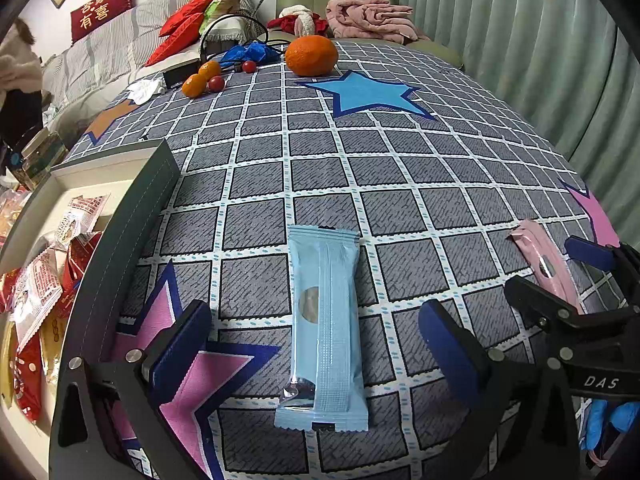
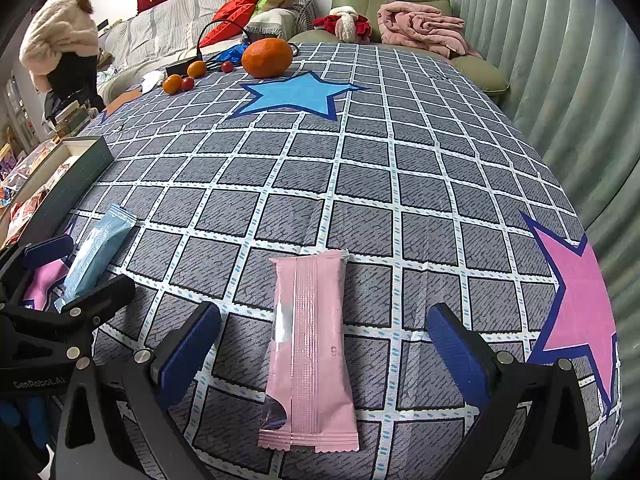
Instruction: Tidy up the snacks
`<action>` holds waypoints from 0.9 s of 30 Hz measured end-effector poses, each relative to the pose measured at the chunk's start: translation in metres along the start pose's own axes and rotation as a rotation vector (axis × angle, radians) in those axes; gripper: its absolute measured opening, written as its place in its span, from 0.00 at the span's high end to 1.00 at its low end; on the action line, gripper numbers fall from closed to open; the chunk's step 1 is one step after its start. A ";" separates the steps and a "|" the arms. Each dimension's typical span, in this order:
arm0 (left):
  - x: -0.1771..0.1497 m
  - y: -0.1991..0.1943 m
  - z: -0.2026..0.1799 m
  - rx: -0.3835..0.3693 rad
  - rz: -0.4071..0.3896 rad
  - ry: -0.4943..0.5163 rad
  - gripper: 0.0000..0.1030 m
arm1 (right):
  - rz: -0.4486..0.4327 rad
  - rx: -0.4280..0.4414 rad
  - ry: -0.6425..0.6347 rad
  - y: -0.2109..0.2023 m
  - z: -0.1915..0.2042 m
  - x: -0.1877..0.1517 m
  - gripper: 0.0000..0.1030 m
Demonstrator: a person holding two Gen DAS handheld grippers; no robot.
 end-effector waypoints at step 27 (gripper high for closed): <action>0.001 -0.021 -0.023 -0.124 0.132 0.057 0.76 | 0.146 0.151 0.065 -0.015 0.006 -0.002 0.72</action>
Point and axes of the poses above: each gripper's, at about its wrist camera, not at the fingertips, and y roughly the way its jaws point, z to its left, x to its top, the point moved 8 cm from there along y, roughly the way its jaws point, and after that the axes turned 10 degrees about x, right-handed, at the moved point
